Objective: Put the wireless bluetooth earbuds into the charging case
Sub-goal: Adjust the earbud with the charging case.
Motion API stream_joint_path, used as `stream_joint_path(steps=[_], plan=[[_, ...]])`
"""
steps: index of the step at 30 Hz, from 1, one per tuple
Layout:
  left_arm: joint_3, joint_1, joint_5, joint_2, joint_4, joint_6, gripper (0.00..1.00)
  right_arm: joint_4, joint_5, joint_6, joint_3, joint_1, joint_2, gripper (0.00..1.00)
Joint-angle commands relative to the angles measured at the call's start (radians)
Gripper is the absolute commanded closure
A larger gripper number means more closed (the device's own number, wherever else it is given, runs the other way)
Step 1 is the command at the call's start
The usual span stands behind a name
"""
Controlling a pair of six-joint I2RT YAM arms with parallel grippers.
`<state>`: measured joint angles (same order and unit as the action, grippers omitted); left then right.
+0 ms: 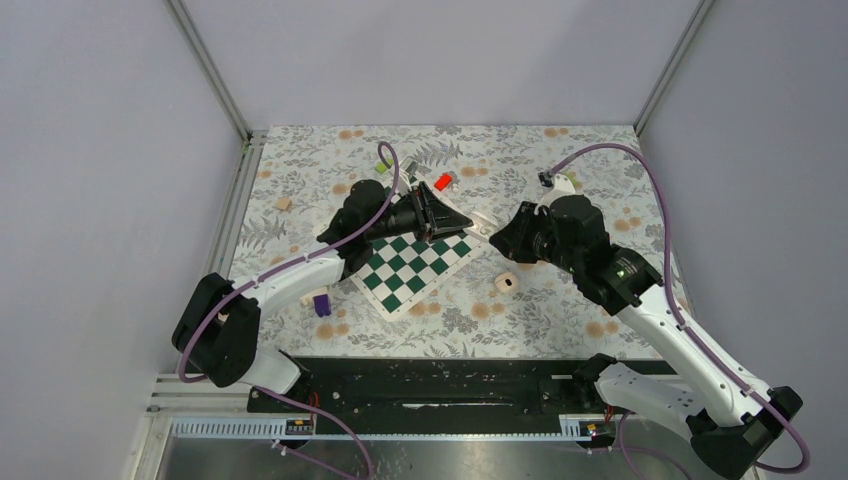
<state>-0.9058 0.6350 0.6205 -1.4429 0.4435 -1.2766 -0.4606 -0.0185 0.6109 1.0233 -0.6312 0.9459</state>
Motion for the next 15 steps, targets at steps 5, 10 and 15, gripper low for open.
stream_joint_path(steps=[5,10,15], plan=[[0.001,0.003,0.028,0.036,0.109,-0.008,1.00,0.013,0.014,0.001,0.003,-0.010,-0.021,0.80],[0.002,0.002,0.022,0.043,0.088,0.011,1.00,-0.046,0.047,-0.041,0.052,-0.009,-0.043,0.72],[-0.004,0.002,0.012,0.050,0.056,0.038,1.00,-0.062,0.033,-0.063,0.095,-0.010,-0.040,0.70]])
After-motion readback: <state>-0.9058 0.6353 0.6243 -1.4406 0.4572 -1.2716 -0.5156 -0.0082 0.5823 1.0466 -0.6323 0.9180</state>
